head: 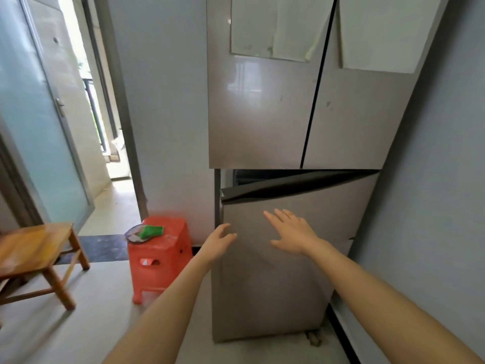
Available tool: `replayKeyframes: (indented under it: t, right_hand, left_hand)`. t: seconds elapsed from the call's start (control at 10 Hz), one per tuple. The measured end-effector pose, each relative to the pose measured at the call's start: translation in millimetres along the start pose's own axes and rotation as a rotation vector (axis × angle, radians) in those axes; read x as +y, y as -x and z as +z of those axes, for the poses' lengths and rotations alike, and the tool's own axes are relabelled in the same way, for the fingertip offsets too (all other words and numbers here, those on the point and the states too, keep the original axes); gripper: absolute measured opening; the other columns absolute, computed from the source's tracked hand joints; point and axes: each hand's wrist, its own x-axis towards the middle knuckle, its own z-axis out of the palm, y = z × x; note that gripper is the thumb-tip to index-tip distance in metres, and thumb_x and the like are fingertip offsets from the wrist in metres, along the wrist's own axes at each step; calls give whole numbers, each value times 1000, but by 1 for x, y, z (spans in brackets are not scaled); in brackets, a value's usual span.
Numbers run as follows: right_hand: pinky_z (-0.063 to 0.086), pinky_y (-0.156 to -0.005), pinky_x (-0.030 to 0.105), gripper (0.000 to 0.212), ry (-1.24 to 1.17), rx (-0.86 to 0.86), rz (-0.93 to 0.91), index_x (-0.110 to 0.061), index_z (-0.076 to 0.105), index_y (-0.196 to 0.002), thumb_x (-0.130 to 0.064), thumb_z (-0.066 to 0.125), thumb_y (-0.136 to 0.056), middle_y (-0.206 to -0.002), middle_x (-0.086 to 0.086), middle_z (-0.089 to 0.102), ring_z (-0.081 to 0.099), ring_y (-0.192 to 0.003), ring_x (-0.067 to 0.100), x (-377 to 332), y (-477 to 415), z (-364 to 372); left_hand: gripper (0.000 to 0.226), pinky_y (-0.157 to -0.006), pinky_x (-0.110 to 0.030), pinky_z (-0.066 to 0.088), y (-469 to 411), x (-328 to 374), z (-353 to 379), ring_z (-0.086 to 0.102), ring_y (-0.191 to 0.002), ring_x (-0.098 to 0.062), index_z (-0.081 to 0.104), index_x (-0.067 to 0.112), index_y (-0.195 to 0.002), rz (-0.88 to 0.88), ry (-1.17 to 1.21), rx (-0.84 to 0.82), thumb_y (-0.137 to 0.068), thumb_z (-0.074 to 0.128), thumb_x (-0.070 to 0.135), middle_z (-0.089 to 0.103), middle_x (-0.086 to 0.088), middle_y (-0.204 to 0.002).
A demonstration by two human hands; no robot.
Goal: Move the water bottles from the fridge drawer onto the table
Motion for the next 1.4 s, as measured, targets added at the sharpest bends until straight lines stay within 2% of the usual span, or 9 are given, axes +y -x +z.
replayKeyframes:
  t: [0.2,0.3,0.5,0.6,0.8,1.0,1.2,1.3,1.4]
  right_hand:
    - [12,-115,43,74,8,-43,95,-29,-3,-148,-36,45,-93,-158,3,-2,-3,-145,22,41,-13,5]
    - [13,-115,42,73,3,-48,141,-28,-4,-148,-36,45,-93,-158,3,-3,-3,-145,22,67,-31,8]
    - [15,-115,39,74,20,32,94,-26,-2,-149,-36,46,-93,-158,3,-6,-3,-145,20,97,-88,6]
    - [11,-116,38,75,29,46,22,-24,-3,-149,-33,46,-93,-157,4,-11,-6,-145,19,102,-118,6]
    - [1,-116,41,75,160,84,-62,-20,-7,-148,-32,43,-94,-155,12,-16,-15,-143,26,104,-173,20]
    - [-1,-116,43,75,176,77,-41,-19,-8,-148,-33,42,-95,-155,16,-10,-7,-144,29,100,-195,25]
    - [3,-117,41,76,93,22,-56,-27,-8,-148,-36,44,-93,-157,10,-9,-10,-144,26,104,-184,7]
    - [3,-116,41,70,54,60,-38,-32,-3,-148,-37,42,-94,-155,8,-17,-18,-142,29,107,-163,-8]
    - [5,-116,41,66,166,174,-36,-32,3,-148,-39,41,-94,-155,9,-17,-17,-142,30,113,-136,-32]
  left_hand:
    - [62,-115,-38,17,-57,-4,-8,17,-143,-24,19,17,-147,55,-231,75,-93,50,24,16,-5,-155]
    - [66,-115,-39,14,-83,-3,-6,4,-145,-25,9,15,-148,52,-433,103,-95,46,27,-1,-5,-158]
    - [76,-118,-39,8,-139,14,-6,-14,-144,-26,-9,10,-147,110,-906,228,-95,40,36,-21,-10,-154]
    - [79,-117,-40,3,-162,14,-5,-17,-143,-25,-14,11,-146,74,-980,199,-95,41,37,-21,-10,-154]
    - [92,-117,-42,4,-184,-13,-5,-16,-143,-25,-19,17,-145,-81,-903,148,-89,51,37,-25,-8,-153]
    - [92,-118,-43,6,-189,-17,2,-11,-144,-25,-18,25,-145,-90,-883,146,-88,52,36,-30,-7,-151]
    - [86,-116,-44,8,-174,1,-16,-7,-145,-24,-11,29,-146,-24,-914,142,-88,51,37,-21,-5,-155]
    - [86,-117,-42,6,-157,18,-25,-15,-144,-24,-14,27,-146,83,-972,175,-88,49,40,-26,-5,-153]
    - [85,-117,-41,3,-138,34,-42,-19,-142,-24,-15,26,-145,176,-1022,226,-89,48,40,-26,-5,-153]
